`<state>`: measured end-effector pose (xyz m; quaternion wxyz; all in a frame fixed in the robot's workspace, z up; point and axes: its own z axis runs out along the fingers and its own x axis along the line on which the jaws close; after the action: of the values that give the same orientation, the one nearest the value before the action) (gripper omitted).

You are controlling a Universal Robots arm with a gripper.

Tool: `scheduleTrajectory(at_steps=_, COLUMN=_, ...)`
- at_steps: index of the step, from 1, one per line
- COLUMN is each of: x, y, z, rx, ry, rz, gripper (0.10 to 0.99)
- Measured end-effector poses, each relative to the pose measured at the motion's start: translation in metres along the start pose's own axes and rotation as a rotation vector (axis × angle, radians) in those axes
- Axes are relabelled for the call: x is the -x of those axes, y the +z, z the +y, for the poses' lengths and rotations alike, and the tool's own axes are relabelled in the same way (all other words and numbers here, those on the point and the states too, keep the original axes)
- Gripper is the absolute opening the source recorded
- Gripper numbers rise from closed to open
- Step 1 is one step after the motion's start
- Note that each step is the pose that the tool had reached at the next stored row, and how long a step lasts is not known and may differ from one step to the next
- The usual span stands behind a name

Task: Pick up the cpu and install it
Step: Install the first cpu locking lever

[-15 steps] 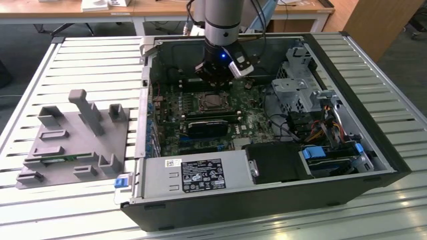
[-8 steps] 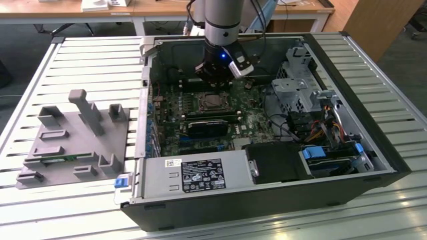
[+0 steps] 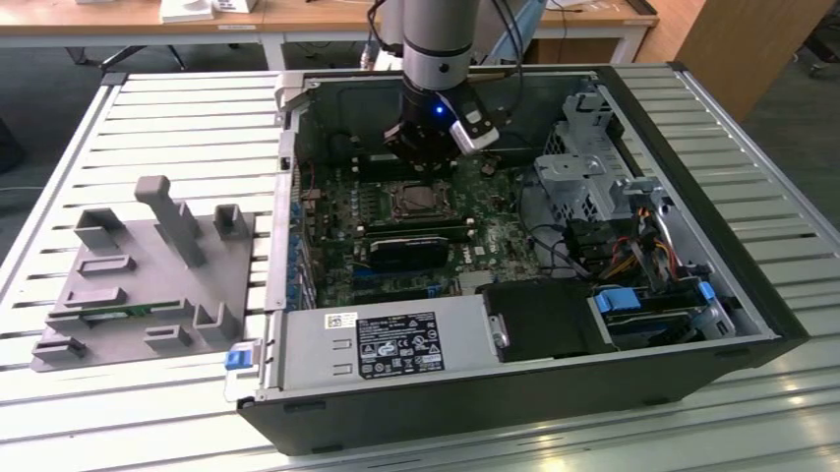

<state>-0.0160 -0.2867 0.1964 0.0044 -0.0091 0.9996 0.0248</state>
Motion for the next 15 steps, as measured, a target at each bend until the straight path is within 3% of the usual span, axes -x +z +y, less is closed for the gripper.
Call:
scheduleTrajectory(at_steps=3, x=0.0002, y=-0.0012, z=0.0005, rx=0.003, ry=0.000, rz=-0.0006, gripper=0.106)
scheduleTrajectory(at_steps=8, x=0.0002, y=-0.0153, z=0.0010, rx=0.002, ry=0.000, rz=0.0000, gripper=0.106)
scheduleTrajectory(at_steps=15, x=0.0003, y=-0.0158, z=-0.0017, rx=0.003, ry=0.000, rz=-0.0001, gripper=0.106)
